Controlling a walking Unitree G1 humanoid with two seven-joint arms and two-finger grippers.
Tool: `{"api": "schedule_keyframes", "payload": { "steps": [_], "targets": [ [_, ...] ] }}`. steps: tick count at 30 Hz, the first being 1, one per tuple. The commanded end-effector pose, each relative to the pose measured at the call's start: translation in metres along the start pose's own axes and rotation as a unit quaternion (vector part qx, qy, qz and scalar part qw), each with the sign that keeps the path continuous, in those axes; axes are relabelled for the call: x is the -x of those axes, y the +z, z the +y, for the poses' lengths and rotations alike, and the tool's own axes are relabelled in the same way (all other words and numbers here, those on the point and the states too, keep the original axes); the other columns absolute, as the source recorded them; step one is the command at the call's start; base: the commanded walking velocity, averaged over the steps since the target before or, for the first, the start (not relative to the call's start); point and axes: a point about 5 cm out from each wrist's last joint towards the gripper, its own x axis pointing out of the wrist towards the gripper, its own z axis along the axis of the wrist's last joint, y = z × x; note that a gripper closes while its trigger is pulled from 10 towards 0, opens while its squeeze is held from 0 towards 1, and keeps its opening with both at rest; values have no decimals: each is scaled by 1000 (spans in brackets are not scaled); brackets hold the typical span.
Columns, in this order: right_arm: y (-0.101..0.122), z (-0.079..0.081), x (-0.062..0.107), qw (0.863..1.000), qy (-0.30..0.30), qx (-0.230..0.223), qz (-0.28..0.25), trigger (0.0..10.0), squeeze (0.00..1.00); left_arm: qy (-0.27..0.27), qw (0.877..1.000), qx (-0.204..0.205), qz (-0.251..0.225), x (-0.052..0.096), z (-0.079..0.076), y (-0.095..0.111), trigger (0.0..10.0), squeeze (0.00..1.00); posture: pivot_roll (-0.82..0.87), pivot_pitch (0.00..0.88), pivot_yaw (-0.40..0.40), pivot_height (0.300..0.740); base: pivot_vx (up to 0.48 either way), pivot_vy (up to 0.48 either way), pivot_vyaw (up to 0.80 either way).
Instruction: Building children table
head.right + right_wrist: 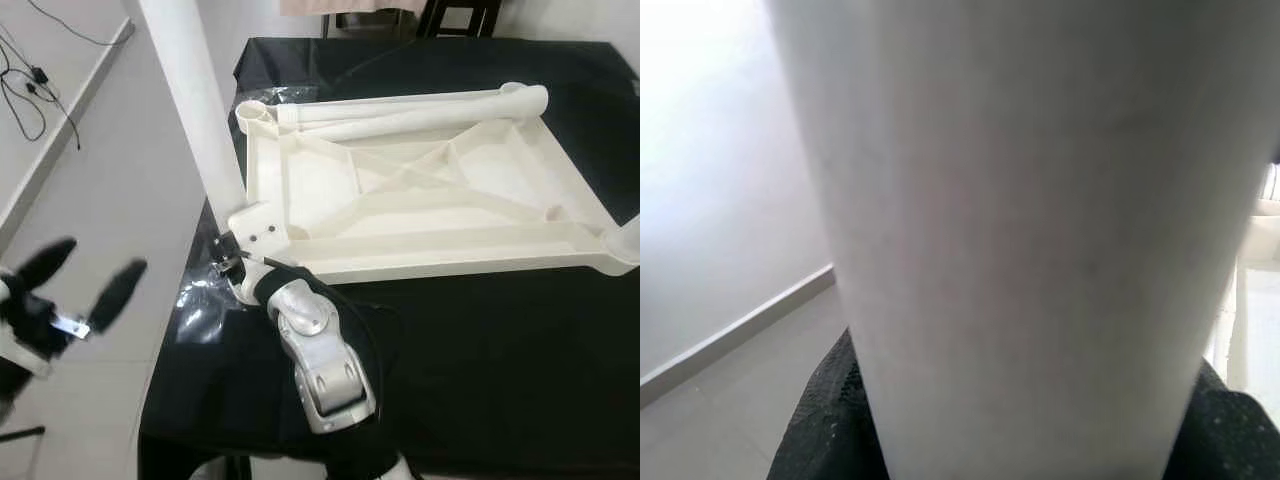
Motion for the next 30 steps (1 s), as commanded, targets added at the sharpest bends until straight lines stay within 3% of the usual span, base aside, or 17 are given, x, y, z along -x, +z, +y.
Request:
{"api": "schedule_keyframes", "payload": {
  "steps": [1, 2, 3, 10, 11, 13, 14, 15, 16, 17, 19, 22, 29, 30],
  "targets": [
    [-52, -3, 9, 992, -22, -38, 121, 10000, 0, -111, 992, 42, -39, -16, -3, 27, 10000, 1000, 56, 191, 38, 740, 0, 0, 0],
    [-52, -3, 9, 992, -22, -38, 121, 10000, 0, -111, 992, 42, -39, -16, -3, 27, 10000, 1000, 56, 191, 38, 740, 0, 0, 0],
    [-53, 0, 8, 992, -19, -36, 121, 10000, 0, -194, 977, 64, -59, -28, -5, 46, 10000, 1000, 54, 188, 40, 740, 0, 0, 0],
    [-53, 1, 7, 992, -18, -36, 120, 10000, 0, -236, 968, 70, -52, -36, -2, 52, 10000, 1000, 53, 186, 43, 740, 0, 0, 0],
    [-53, 2, 7, 992, -17, -37, 119, 10000, 0, -269, 959, 74, -45, -52, 4, 55, 10000, 231, 48, 182, 51, 740, 0, 0, 0],
    [-53, 2, 7, 992, -17, -37, 119, 10000, 0, -269, 959, 74, -45, -52, 4, 55, 10000, 231, 48, 182, 51, 740, 0, 0, 0],
    [-52, 3, 6, 992, -16, -39, 117, 10000, 0, -298, 951, 69, -36, -67, 8, 57, 10000, 0, 45, 181, 54, 740, 0, 0, 0],
    [-52, 3, 6, 992, -16, -39, 117, 10000, 0, -298, 951, 69, -36, -67, 8, 57, 10000, 0, 45, 181, 54, 740, 0, 0, 0],
    [-52, 4, 6, 992, -15, -41, 115, 10000, 0, -317, 946, 67, -25, -82, 10, 58, 10000, 0, 38, 181, 64, 740, 0, 0, 0],
    [-52, 4, 6, 992, -15, -41, 115, 10000, 0, -317, 946, 67, -25, -82, 10, 58, 10000, 0, 38, 181, 64, 740, 0, 0, 0],
    [-51, 6, 6, 993, -14, -43, 113, 10000, 0, -324, 943, 67, -11, -101, 12, 59, 10000, 0, 36, 179, 68, 740, 0, 0, 0],
    [-51, 7, 6, 993, -12, -45, 110, 10000, 0, -322, 943, 85, -1, -110, 15, 55, 10000, 0, 26, 173, 72, 740, 0, 0, 0],
    [-50, 8, 6, 993, -11, -46, 107, 10000, 0, -325, 940, 104, 13, -116, 17, 47, 10000, 0, 20, 169, 76, 740, 0, 0, 0],
    [-50, 8, 5, 993, -11, -47, 106, 10000, 0, -329, 937, 115, 19, -120, 17, 42, 1922, 0, 17, 166, 78, 740, 0, 0, 0]
  ]
}}
